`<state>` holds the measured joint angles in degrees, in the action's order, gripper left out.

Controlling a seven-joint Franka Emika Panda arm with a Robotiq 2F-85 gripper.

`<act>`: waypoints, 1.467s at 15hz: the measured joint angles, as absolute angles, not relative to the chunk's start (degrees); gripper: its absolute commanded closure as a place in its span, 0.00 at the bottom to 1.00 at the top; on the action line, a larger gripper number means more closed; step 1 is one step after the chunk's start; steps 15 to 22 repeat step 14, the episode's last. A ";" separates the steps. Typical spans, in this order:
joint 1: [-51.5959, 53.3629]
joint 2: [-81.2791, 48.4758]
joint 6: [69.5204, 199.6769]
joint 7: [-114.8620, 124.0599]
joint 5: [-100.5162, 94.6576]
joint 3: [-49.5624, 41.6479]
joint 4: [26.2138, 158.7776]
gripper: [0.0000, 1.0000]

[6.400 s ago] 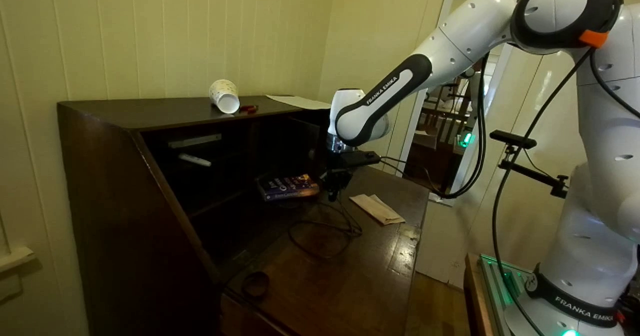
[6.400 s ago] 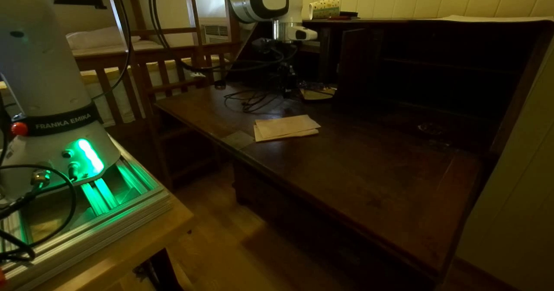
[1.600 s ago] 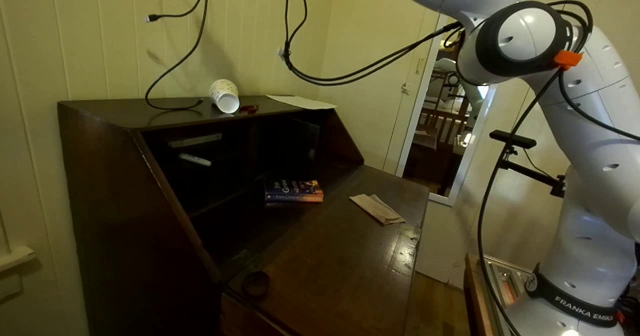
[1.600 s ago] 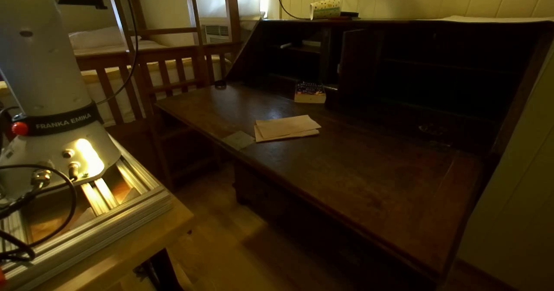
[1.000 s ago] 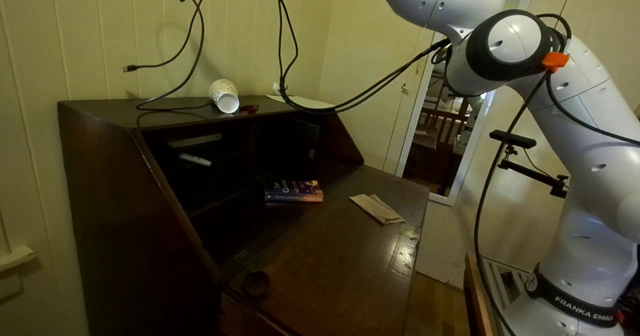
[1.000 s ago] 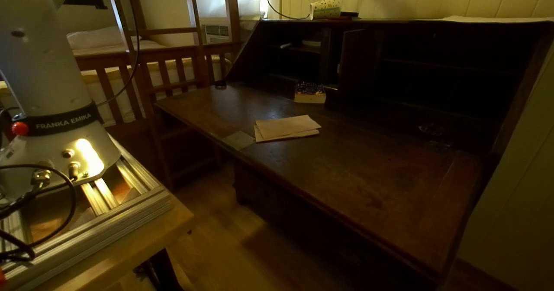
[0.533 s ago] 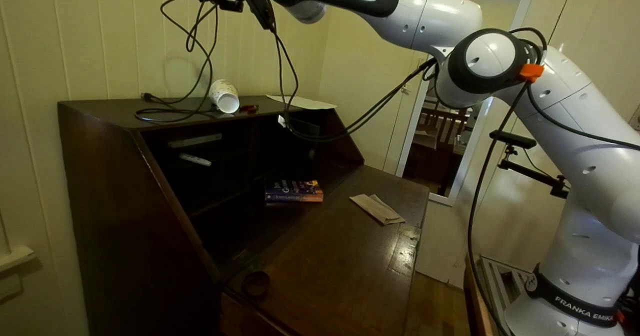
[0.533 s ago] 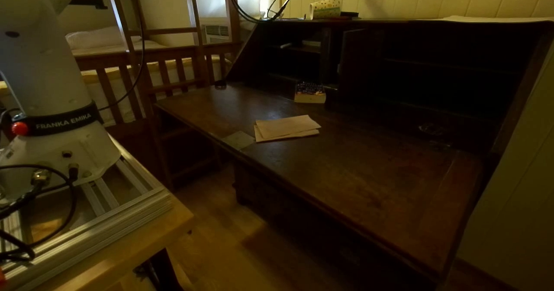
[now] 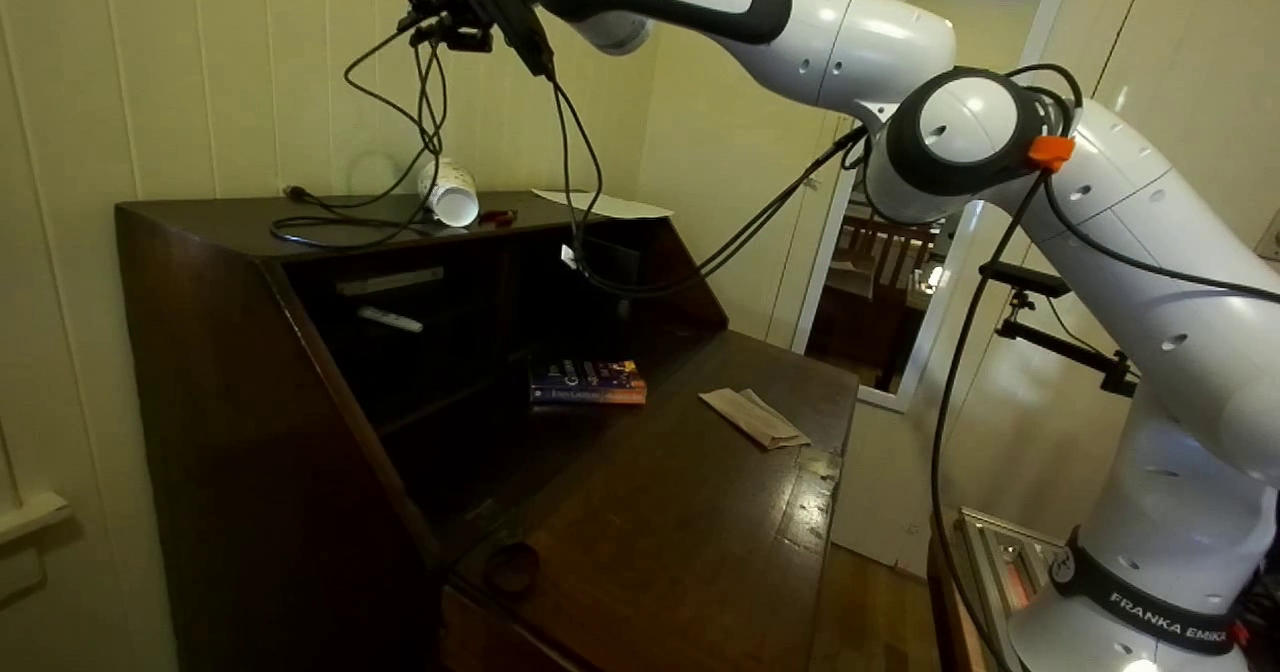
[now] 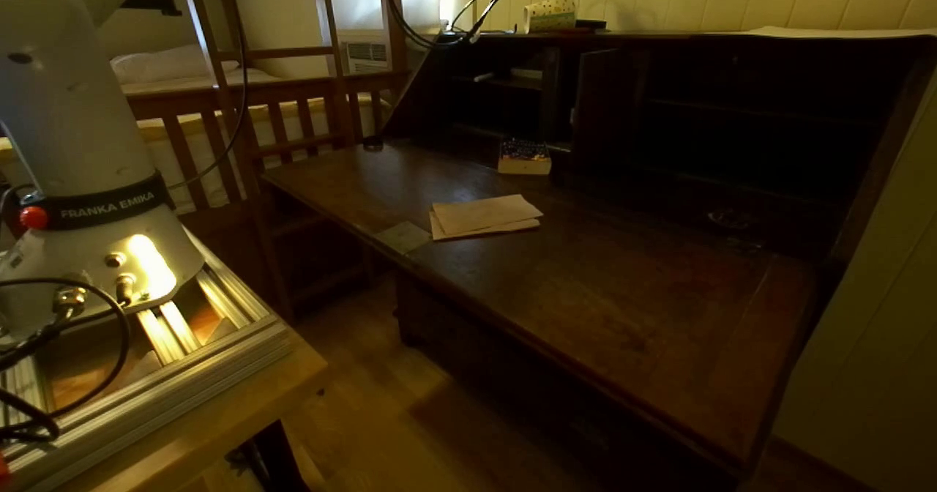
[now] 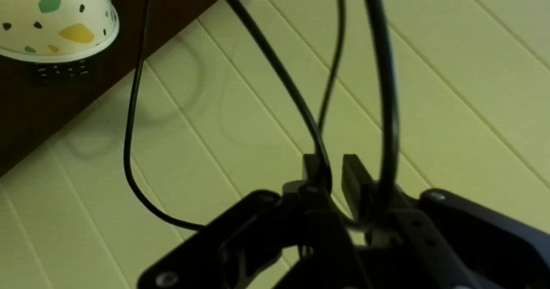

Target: Put the black cable on top of the shelf

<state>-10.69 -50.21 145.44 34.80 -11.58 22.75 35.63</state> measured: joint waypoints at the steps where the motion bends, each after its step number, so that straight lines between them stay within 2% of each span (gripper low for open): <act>1: -10.68 -50.20 144.36 34.82 -11.58 22.73 35.10 0.43; 7: -10.01 -46.49 130.76 35.68 -12.60 20.54 30.85 0.01; 10: -9.31 -42.74 121.58 35.13 -13.61 19.54 30.45 0.00; 14: -8.06 -39.58 116.71 33.00 -13.78 19.51 30.29 0.00; 22: -8.06 -39.58 116.71 33.00 -13.78 19.51 30.29 0.00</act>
